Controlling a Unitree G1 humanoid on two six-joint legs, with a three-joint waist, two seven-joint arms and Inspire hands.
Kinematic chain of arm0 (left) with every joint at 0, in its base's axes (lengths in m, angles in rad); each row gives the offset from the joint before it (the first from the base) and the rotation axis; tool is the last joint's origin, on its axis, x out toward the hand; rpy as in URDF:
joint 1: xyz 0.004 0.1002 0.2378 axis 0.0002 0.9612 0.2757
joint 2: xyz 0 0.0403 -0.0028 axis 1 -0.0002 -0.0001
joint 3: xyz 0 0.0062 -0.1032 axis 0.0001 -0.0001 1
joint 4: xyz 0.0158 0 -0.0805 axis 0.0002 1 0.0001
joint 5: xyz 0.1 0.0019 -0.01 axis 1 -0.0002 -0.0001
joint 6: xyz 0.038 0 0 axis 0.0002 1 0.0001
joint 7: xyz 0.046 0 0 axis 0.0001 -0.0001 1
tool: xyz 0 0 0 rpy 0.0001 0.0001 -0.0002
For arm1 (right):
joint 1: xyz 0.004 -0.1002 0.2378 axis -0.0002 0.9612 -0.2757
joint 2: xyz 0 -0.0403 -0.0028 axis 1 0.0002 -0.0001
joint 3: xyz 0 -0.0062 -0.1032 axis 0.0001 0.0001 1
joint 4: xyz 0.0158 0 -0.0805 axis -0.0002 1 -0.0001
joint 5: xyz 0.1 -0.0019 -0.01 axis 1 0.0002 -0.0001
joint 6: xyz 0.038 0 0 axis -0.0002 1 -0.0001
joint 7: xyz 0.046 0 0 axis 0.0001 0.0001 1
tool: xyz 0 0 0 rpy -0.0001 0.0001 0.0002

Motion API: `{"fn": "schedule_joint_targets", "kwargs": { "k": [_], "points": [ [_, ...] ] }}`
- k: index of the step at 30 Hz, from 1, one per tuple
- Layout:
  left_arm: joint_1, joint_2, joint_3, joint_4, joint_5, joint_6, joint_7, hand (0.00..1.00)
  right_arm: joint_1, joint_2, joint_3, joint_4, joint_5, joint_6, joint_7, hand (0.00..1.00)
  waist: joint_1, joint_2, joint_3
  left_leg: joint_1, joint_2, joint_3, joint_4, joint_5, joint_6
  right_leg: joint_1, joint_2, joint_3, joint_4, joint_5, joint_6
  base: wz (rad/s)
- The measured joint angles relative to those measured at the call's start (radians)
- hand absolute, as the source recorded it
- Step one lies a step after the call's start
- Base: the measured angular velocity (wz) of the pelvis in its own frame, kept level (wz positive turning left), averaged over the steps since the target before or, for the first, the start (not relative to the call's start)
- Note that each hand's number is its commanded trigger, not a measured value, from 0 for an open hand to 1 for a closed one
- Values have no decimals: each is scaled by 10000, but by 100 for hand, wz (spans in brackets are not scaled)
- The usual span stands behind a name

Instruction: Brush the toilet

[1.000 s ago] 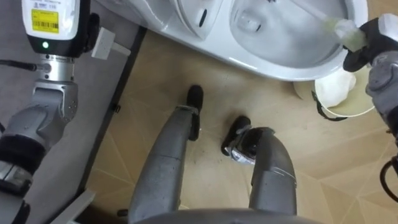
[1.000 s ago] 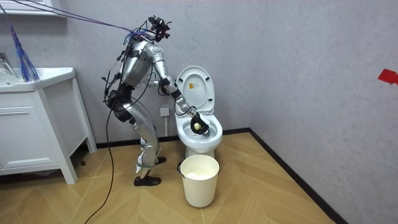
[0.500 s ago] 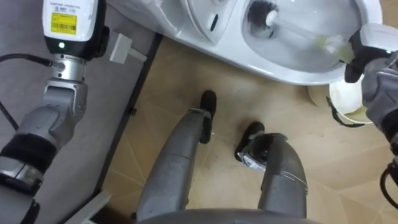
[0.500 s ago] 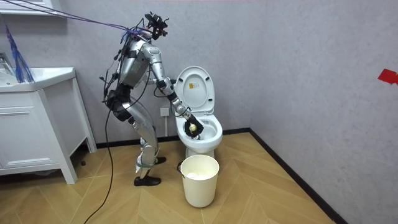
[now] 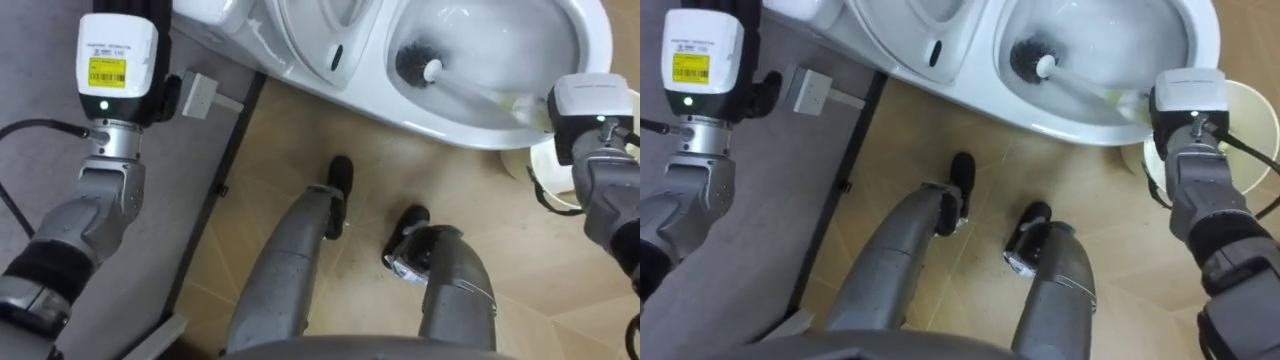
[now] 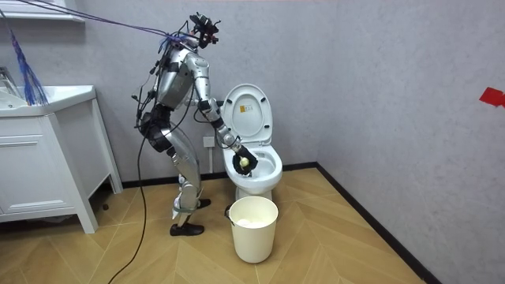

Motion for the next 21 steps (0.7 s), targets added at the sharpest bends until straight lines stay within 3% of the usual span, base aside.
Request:
{"fn": "schedule_joint_targets", "kwargs": {
  "k": [7, 10, 14, 17, 21],
  "points": [
    [-515, 2, -335, 87, -219, -3, -92, 0, -868, -153, 340, 1195, 607, -486, -191, 100, 104, 23, 9, 4, -36, 64, 5, -12, 32, -40, -39, 27, 189, -57, 40, 1],
    [-717, 11, -437, 74, -436, 15, -204, 0, -1516, -137, 421, 1793, 2009, -806, -185, 100, 88, -41, 51, -81, -150, 163, -15, 20, 90, -333, -306, 184, 562, -157, 38, 2],
    [-898, 231, -320, -163, -423, 106, 3, 0, -2227, -37, 124, 2018, 4755, -919, -250, 100, -89, -383, 200, -444, -282, 364, -4, 217, 109, -998, -547, 411, 1057, -250, -8, 4],
    [-892, 244, -88, -206, -558, 114, 361, 0, -2482, 109, -97, 1990, 6096, -925, -299, 100, -292, -733, 189, -631, -246, 415, 30, 273, 85, -1240, -521, 480, 1134, -218, -64, -3],
    [-873, 252, 74, -212, -659, 111, 626, 0, -2568, 320, -429, 1898, 7099, -926, -330, 100, -598, -965, 164, -670, -237, 382, 146, 283, 103, -1260, -516, 506, 1193, -213, -55, 0]
  ]
}}
